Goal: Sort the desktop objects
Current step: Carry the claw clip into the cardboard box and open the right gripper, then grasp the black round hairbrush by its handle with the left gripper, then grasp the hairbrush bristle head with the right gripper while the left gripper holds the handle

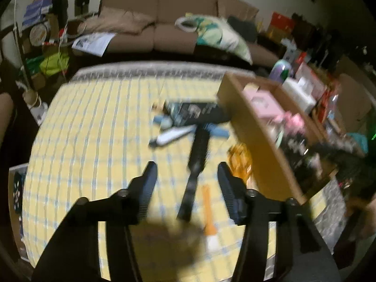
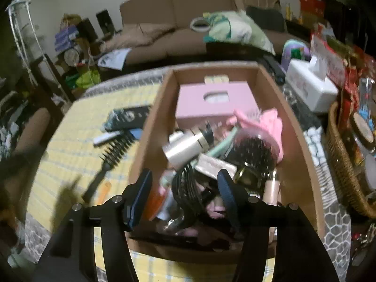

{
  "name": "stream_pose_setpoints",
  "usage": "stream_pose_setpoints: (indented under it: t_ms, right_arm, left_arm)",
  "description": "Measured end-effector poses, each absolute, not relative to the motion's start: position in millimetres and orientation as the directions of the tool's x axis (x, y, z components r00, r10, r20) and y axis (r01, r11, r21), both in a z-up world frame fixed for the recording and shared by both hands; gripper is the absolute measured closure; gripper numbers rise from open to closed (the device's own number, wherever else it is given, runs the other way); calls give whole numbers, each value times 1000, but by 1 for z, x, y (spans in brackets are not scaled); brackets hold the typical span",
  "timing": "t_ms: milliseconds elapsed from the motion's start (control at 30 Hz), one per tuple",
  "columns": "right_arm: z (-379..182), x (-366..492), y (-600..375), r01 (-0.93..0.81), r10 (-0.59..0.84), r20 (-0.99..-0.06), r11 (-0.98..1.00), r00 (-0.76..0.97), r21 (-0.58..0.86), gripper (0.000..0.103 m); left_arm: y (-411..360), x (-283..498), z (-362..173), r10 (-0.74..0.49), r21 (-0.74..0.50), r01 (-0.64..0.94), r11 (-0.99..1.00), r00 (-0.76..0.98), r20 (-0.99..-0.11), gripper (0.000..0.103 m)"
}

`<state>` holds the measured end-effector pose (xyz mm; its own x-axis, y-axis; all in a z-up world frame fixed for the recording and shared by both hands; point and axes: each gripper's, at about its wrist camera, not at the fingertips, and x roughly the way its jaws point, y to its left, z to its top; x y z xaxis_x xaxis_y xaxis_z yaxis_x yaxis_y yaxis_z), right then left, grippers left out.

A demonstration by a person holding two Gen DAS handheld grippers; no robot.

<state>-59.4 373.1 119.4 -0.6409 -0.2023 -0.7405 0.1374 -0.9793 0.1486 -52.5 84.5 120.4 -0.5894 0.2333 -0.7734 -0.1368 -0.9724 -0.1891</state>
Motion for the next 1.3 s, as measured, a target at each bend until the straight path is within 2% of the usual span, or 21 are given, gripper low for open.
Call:
stream_pose_setpoints:
  t_ms: [233, 333, 467, 500, 533, 600, 833, 1033, 1300]
  right_arm:
    - [143, -44, 344, 207, -346, -686, -938, -640, 280, 43]
    - [144, -42, 337, 210, -391, -671, -918, -630, 337, 43]
    - [144, -43, 330, 204, -387, -671, -919, -632, 338, 43]
    - [143, -44, 328, 204, -388, -673, -918, -629, 339, 43]
    - [143, -45, 327, 207, -393, -673, -916, -627, 343, 43]
    - [141, -47, 322, 222, -419, -666, -905, -618, 363, 43]
    - [124, -66, 286, 250, -553, -626, -824, -549, 508, 44]
    - [81, -86, 226, 258, -562, -704, -827, -434, 500, 46]
    - [18, -103, 176, 233, -410, -827, -910, -385, 343, 46]
  left_arm:
    - [116, -50, 45, 174, -86, -196, -977, -495, -851, 52]
    - [128, -53, 27, 157, -57, -216, -975, -482, -862, 52]
    - [132, -65, 15, 137, -31, -224, -974, -475, -869, 52]
    - [133, -67, 12, 137, -30, -227, -974, -473, -871, 57]
    - [133, -69, 11, 146, -39, -229, -973, -472, -870, 71]
    - [130, -71, 11, 166, -61, -229, -972, -472, -866, 83]
    - [103, -51, 15, 245, -168, -210, -963, -428, -870, 85]
    - [85, -18, 17, 275, -209, -203, -957, -396, -876, 85]
    - [76, 6, 15, 296, -262, -137, -955, -430, -853, 84]
